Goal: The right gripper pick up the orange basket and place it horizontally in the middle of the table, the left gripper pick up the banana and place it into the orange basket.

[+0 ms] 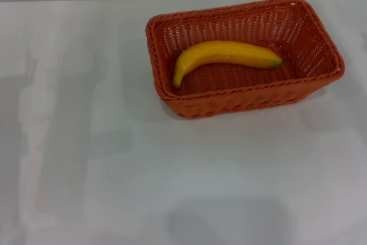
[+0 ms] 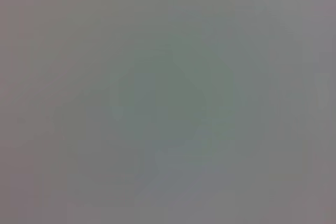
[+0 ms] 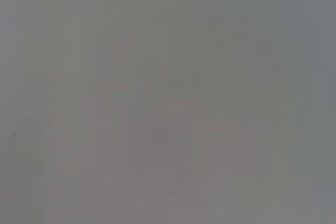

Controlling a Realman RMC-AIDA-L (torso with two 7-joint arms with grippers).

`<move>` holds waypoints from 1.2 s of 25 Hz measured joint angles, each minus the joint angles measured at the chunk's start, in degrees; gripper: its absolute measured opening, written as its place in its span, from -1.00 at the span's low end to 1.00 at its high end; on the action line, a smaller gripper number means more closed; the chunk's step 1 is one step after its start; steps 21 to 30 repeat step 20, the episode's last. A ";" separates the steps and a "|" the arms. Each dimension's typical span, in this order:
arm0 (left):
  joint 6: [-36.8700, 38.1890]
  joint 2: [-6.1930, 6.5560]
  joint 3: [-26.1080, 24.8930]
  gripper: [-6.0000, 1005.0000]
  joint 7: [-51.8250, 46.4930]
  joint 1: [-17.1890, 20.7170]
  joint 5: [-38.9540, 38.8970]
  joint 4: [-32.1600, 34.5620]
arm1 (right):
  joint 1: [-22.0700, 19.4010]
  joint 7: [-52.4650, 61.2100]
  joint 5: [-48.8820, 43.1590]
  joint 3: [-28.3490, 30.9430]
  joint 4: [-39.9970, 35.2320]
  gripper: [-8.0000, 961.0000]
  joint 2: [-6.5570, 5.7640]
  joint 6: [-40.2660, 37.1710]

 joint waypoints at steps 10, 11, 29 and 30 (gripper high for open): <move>-1.30 -0.04 0.00 0.73 -0.17 -0.25 -0.01 0.42 | -0.14 -1.97 1.03 0.00 1.37 0.75 0.02 1.46; -1.36 -0.03 0.00 0.73 -0.17 -0.32 0.01 0.48 | -0.11 -2.64 1.47 -0.01 1.77 0.75 0.04 1.39; -1.53 0.07 0.00 0.73 -0.17 -0.69 1.60 0.35 | 0.04 -6.48 7.62 0.00 3.42 0.75 0.09 0.93; -1.53 0.07 0.00 0.73 -0.17 -0.69 1.60 0.35 | 0.04 -6.48 7.62 0.00 3.42 0.75 0.09 0.93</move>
